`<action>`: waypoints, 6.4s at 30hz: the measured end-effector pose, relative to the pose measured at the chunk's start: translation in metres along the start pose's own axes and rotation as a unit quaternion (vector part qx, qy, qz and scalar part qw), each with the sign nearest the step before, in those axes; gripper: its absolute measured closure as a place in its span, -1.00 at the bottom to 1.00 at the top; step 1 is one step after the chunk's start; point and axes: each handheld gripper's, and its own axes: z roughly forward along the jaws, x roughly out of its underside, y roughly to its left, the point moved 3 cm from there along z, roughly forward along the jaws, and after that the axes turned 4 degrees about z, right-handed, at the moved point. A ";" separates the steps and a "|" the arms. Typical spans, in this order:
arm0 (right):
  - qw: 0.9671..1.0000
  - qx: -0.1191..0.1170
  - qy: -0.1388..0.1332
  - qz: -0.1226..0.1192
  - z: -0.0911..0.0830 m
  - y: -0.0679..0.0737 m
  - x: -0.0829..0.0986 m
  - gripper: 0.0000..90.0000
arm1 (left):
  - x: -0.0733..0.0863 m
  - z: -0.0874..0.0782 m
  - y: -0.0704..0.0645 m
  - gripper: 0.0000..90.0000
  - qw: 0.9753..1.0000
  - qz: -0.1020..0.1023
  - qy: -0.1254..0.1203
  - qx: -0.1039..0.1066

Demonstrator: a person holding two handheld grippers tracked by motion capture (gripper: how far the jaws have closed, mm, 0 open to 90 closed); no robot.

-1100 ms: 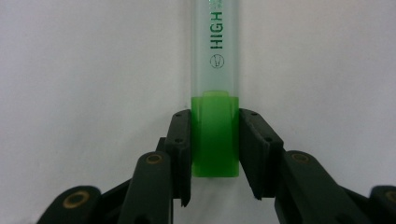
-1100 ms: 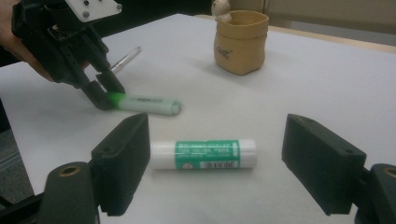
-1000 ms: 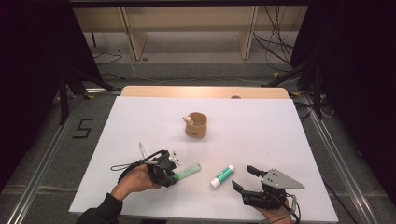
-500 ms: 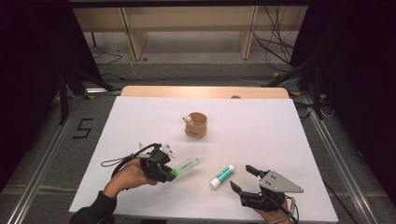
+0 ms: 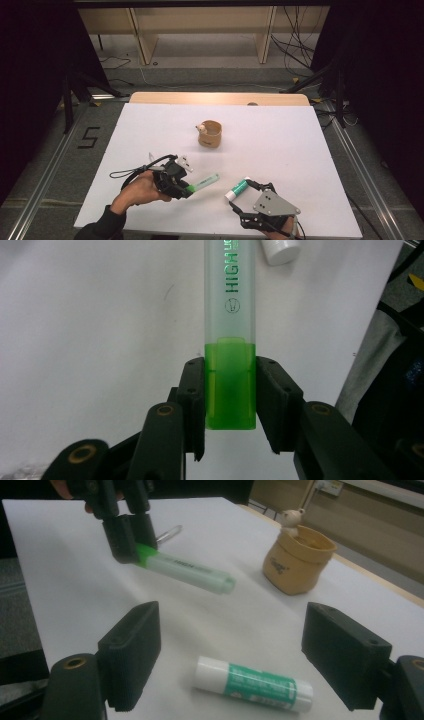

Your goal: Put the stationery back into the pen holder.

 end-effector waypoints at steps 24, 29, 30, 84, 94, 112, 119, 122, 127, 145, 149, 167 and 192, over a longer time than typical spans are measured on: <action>0.964 0.031 0.064 -0.256 0.036 0.053 -0.012 -0.37 | -0.015 0.007 -0.025 0.48 0.999 0.025 0.025 0.023; 0.941 0.059 0.077 -0.325 0.044 0.061 -0.010 -0.32 | -0.016 0.009 -0.027 0.48 0.999 0.023 0.026 0.025; 0.936 0.062 0.078 -0.338 0.047 0.063 -0.009 -0.29 | -0.016 0.009 -0.027 0.48 0.999 0.025 0.026 0.024; 0.831 0.137 0.108 -0.528 0.082 0.092 0.010 0.66 | -0.018 0.016 -0.031 0.48 0.998 0.013 0.039 0.049; 0.835 0.129 0.108 -0.525 0.081 0.091 0.011 0.69 | -0.015 0.010 -0.028 0.25 0.998 0.011 0.036 0.053; 0.850 0.145 0.094 -0.498 0.069 0.068 0.011 0.70 | -0.002 -0.012 -0.010 -0.25 1.000 -0.011 -0.001 0.003; 0.850 0.152 0.089 -0.496 0.067 0.063 0.008 0.69 | 0.005 -0.013 0.002 -0.38 0.999 -0.023 -0.033 -0.010; 0.857 0.156 0.084 -0.484 0.064 0.060 0.005 0.69 | 0.011 -0.013 0.006 -0.45 0.998 -0.031 -0.052 -0.020; 0.871 0.156 0.079 -0.459 0.061 0.051 -0.001 0.69 | 0.019 -0.014 0.011 -0.49 0.994 -0.047 -0.087 -0.035; 0.988 0.073 0.024 -0.131 0.052 -0.012 -0.034 0.69 | 0.048 0.003 0.010 -0.60 0.972 -0.074 -0.207 -0.085; 0.998 0.046 0.005 -0.042 0.055 -0.028 -0.041 0.69 | 0.052 0.005 0.008 -0.60 0.969 -0.071 -0.218 -0.087; 0.979 0.001 -0.052 0.198 0.091 -0.097 -0.078 0.69 | 0.064 0.008 0.008 -0.62 0.954 -0.086 -0.261 -0.121; 0.968 0.026 -0.034 0.247 0.158 -0.132 -0.104 0.69 | 0.065 0.013 0.005 -0.64 0.956 -0.076 -0.257 -0.122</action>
